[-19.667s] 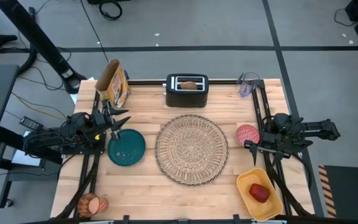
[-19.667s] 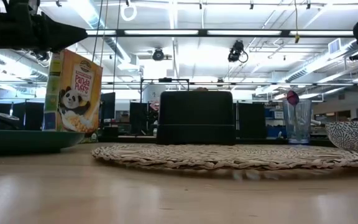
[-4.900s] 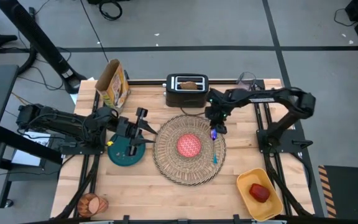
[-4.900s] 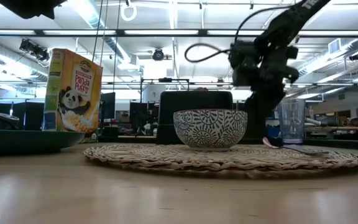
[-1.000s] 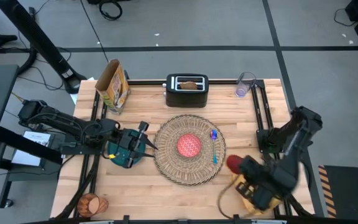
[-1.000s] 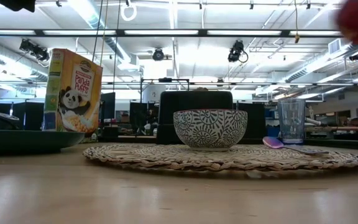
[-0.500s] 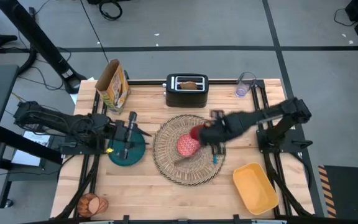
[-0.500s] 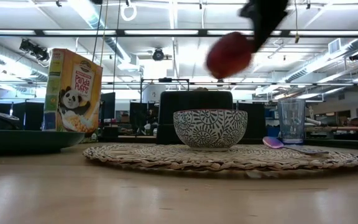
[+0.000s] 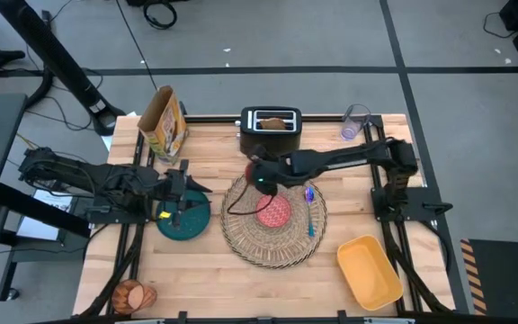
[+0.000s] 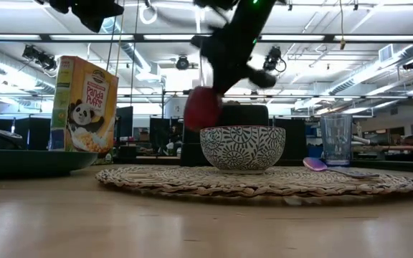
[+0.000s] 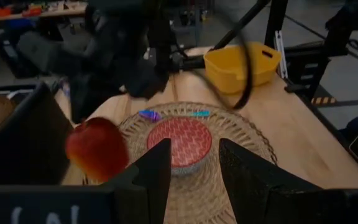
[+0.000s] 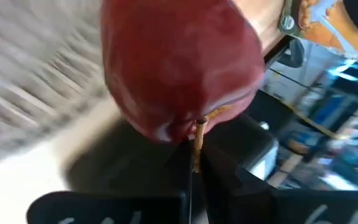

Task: Arrange a breakfast setting
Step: Put the red apple on the brown table mat

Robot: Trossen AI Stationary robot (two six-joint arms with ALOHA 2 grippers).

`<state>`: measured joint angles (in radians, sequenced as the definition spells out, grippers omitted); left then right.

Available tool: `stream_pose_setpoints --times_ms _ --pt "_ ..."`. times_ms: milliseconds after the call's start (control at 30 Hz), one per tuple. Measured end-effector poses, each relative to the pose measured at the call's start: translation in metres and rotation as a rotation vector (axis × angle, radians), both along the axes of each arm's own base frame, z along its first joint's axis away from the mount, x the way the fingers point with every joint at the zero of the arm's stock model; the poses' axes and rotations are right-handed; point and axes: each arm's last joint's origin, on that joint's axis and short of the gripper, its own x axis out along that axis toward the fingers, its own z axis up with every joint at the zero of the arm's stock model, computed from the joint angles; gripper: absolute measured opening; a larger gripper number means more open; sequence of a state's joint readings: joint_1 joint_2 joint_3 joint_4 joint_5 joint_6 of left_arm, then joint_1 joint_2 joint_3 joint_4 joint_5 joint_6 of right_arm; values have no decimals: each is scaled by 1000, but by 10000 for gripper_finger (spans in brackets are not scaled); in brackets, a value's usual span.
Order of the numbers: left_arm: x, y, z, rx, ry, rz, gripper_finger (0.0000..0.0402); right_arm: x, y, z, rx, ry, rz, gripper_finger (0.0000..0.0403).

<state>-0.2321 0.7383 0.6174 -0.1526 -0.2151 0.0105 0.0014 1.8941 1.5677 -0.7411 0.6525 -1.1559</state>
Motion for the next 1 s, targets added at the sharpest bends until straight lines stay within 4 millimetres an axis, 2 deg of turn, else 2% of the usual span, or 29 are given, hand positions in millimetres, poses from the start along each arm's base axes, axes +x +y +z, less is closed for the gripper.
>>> stream_pose_setpoints --times_ms 167,267,400,467,700,1000 --pt "-1 0 -1 0 15 3 144 25 0 -25 -257 64 52 20" --pt "-1 0 -3 5 36 3 144 34 10 -38 -379 117 74 20" --pt "-2 0 -5 8 53 3 144 41 24 -65 -504 234 87 20" --pt "-2 0 -5 9 54 3 144 43 28 -72 -526 250 86 20" --pt "-1 0 -5 7 55 4 144 44 31 -72 -530 236 86 20" --pt "-1 0 -5 6 50 4 144 38 32 -84 -460 254 128 20"
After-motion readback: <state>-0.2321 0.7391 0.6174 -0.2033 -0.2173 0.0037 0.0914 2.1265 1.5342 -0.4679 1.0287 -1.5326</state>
